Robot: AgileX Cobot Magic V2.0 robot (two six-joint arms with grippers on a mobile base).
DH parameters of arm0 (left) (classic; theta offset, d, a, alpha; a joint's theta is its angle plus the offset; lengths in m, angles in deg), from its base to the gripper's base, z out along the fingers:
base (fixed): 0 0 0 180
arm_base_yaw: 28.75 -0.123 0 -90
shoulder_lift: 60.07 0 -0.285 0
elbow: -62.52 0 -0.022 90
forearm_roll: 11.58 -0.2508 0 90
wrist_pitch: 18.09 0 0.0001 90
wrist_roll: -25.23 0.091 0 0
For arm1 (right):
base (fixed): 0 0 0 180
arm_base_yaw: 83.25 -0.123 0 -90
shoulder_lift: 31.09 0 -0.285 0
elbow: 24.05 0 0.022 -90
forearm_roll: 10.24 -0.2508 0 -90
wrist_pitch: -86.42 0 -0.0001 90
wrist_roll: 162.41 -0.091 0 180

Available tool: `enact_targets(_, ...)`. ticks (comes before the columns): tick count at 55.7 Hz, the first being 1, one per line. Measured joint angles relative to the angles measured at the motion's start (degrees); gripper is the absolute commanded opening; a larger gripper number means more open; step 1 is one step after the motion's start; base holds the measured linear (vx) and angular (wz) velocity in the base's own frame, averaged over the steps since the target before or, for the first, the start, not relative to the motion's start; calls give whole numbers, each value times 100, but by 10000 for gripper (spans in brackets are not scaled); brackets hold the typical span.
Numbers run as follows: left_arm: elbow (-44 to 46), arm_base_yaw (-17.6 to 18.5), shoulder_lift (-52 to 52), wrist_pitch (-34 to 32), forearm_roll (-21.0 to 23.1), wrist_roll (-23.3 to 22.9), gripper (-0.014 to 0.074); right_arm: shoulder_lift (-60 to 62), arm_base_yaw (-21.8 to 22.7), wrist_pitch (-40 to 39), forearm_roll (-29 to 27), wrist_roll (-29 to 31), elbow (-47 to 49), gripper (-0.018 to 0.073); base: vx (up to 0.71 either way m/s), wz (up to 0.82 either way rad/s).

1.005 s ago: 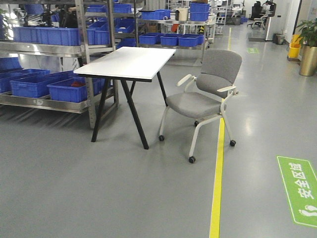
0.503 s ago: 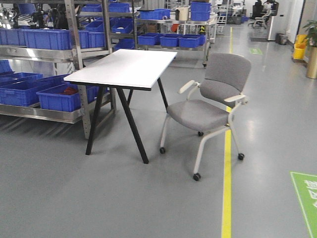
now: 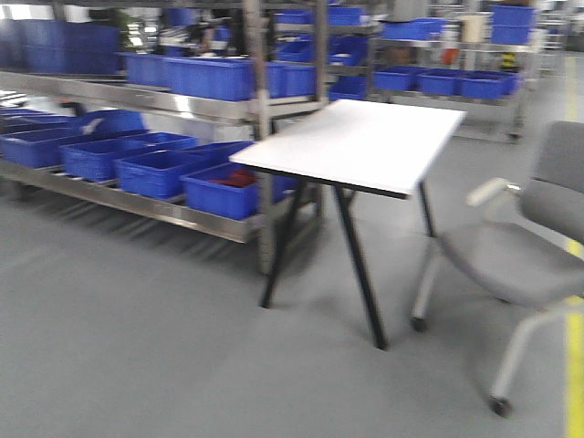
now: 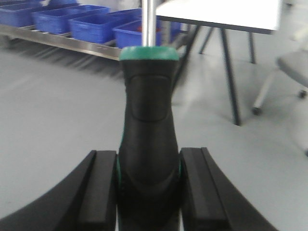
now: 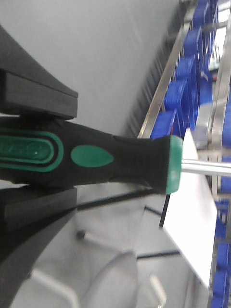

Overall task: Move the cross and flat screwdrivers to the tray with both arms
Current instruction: 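Drive the base to the roller shelf holding both screwdrivers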

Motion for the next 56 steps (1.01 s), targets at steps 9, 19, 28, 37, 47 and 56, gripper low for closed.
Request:
enact_targets(9, 0, 0, 0, 0, 0, 0, -3, 0, 0, 0, 0, 0, 0, -8, 56, 84)
enact_targets(19, 0, 0, 0, 0, 0, 0, -3, 0, 0, 0, 0, 0, 0, -8, 56, 86)
enact_targets(28, 0, 0, 0, 0, 0, 0, -3, 0, -5, 0, 0, 0, 0, -8, 56, 75)
enact_targets(37, 0, 0, 0, 0, 0, 0, -3, 0, -5, 5, 0, 0, 0, -8, 56, 61)
enact_targets(47, 0, 0, 0, 0, 0, 0, -3, 0, -5, 29, 0, 0, 0, -8, 56, 51)
enact_targets(56, 0, 0, 0, 0, 0, 0, -3, 0, -5, 34, 0, 0, 0, -8, 58, 48)
